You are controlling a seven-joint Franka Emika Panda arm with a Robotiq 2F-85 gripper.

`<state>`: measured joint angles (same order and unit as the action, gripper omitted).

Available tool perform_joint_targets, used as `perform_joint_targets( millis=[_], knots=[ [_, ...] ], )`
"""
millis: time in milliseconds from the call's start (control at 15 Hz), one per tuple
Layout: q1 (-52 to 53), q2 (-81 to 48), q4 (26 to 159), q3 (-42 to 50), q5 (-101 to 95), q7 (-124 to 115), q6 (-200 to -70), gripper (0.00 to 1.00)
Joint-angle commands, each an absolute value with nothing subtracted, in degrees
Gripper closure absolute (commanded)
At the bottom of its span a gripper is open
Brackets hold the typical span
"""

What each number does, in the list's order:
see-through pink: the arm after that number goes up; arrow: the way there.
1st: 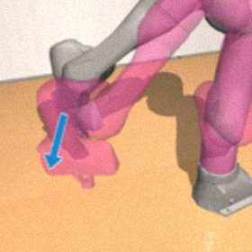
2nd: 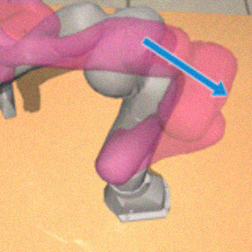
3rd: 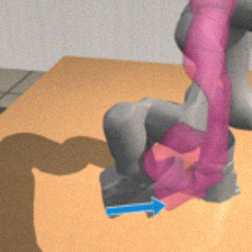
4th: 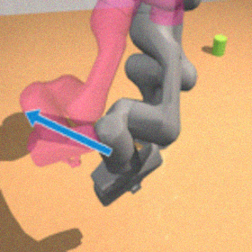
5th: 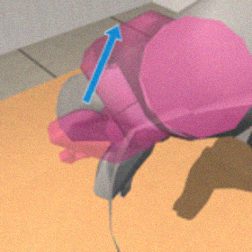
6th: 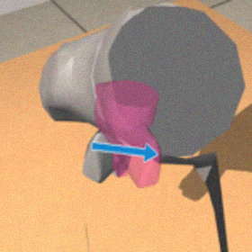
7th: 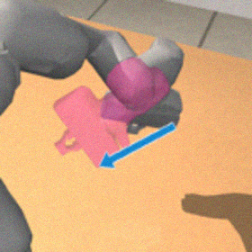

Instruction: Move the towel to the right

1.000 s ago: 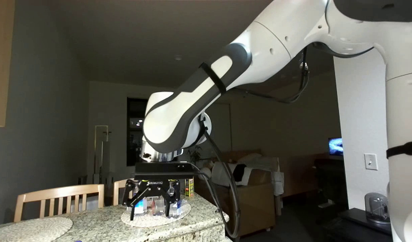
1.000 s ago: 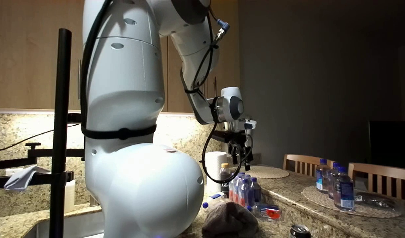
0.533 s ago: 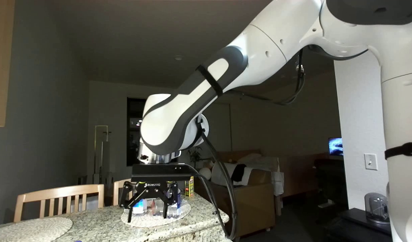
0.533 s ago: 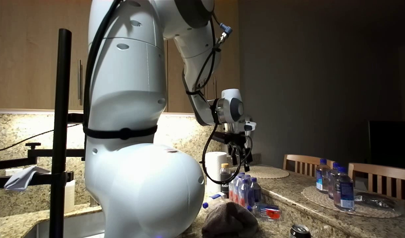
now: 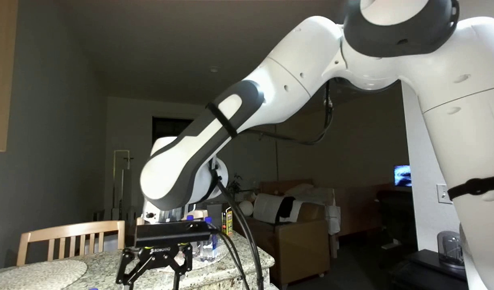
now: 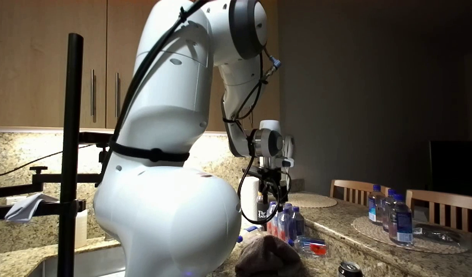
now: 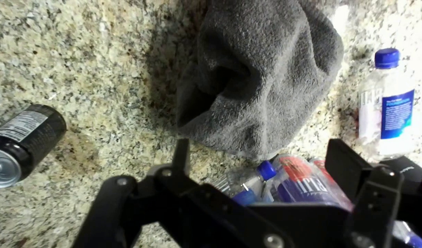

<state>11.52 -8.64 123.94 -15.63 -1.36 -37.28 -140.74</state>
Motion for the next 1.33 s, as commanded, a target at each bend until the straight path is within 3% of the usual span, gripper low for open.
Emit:
perform_joint_targets(
  millis=[0,933,1000,1067,1267],
  knots=[
    [13.87,-16.08,118.28,-13.83,-0.28,-33.64,-138.76,0.00],
    [20.19,-31.90,110.41,-9.05,0.26,-34.83,-134.25,0.01],
    [20.31,-32.53,110.46,-9.00,0.32,-34.39,-134.80,0.26],
    [20.50,-33.09,110.50,-8.85,0.33,-34.42,-135.52,0.26],
    [20.99,-34.35,110.37,-8.51,0.49,-34.70,-136.36,0.47]
  ],
)
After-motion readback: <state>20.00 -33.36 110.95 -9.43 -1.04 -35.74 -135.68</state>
